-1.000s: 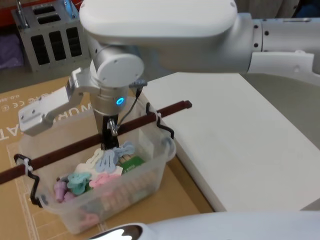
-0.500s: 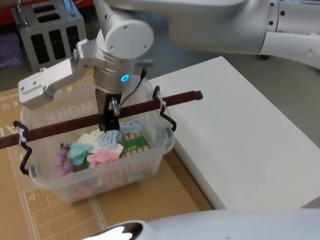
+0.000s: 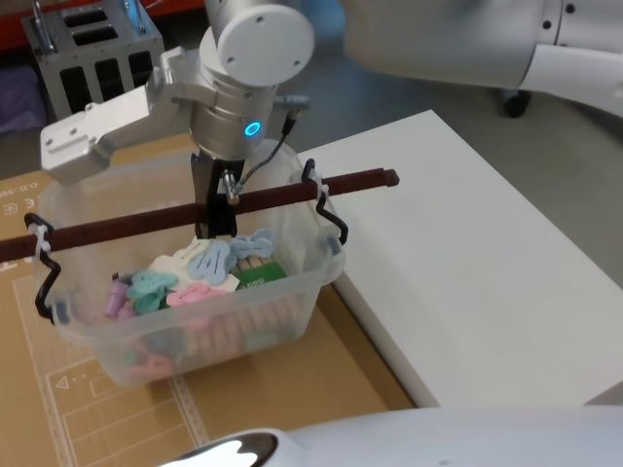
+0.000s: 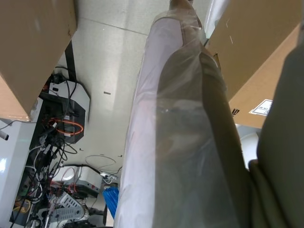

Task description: Use one hand to grasp the basket and place it at the designated location.

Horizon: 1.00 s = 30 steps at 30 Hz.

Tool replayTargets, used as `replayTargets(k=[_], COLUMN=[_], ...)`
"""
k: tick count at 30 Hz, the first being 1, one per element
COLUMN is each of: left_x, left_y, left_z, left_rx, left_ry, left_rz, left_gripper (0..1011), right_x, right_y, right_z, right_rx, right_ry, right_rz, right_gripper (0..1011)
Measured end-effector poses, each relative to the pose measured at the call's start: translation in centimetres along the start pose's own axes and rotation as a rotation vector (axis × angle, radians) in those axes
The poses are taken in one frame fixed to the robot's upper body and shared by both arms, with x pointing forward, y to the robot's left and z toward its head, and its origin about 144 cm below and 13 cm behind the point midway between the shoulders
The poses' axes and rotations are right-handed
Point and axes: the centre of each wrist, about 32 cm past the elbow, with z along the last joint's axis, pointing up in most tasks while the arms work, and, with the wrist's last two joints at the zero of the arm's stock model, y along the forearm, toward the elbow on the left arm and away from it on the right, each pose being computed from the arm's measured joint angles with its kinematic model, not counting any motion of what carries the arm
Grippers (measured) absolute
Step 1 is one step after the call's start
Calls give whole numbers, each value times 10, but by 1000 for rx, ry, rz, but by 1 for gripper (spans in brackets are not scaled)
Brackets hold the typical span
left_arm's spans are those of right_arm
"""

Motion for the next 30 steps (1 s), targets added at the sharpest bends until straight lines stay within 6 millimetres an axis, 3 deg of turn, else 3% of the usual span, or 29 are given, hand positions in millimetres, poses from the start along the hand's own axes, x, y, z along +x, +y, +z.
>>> replayTargets(k=[16, 18, 22, 30], left_x=[0, 0, 0, 0], left_y=[0, 0, 0, 0], left_z=[0, -1, 0, 0], left_rx=[-1, 1, 0, 0], left_ry=[-1, 1, -1, 0], left_rz=[0, 0, 0, 0], left_gripper=[0, 0, 0, 0], right_x=[-20, -49, -68, -77], right_y=[-15, -26, -34, -38], right_z=[-27, -48, -60, -66], right_rx=[6, 3, 5, 7], right_ry=[129, 267, 365, 415], right_rz=[-11, -22, -30, -37], right_gripper=[0, 0, 0, 0])
